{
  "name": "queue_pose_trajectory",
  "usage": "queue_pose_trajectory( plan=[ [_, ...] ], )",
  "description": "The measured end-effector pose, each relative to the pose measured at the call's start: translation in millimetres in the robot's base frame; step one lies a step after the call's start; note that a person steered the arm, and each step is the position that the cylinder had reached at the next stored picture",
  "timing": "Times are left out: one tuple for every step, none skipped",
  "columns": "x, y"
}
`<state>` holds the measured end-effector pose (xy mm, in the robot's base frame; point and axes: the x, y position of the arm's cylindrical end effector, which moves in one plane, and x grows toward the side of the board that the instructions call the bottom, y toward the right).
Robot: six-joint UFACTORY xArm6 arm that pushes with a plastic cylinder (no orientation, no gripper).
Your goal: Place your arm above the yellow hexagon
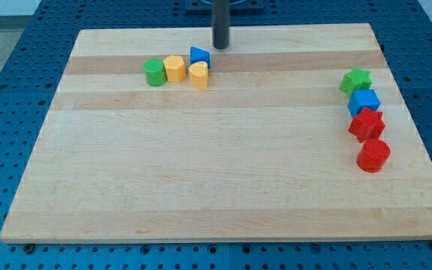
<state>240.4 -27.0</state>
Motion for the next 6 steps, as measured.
queue_pose_trajectory(
  plan=[
    [-7,-38],
    [-8,-62],
    [6,-71],
    [11,-71],
    [25,-71],
    [29,-71]
  ],
)
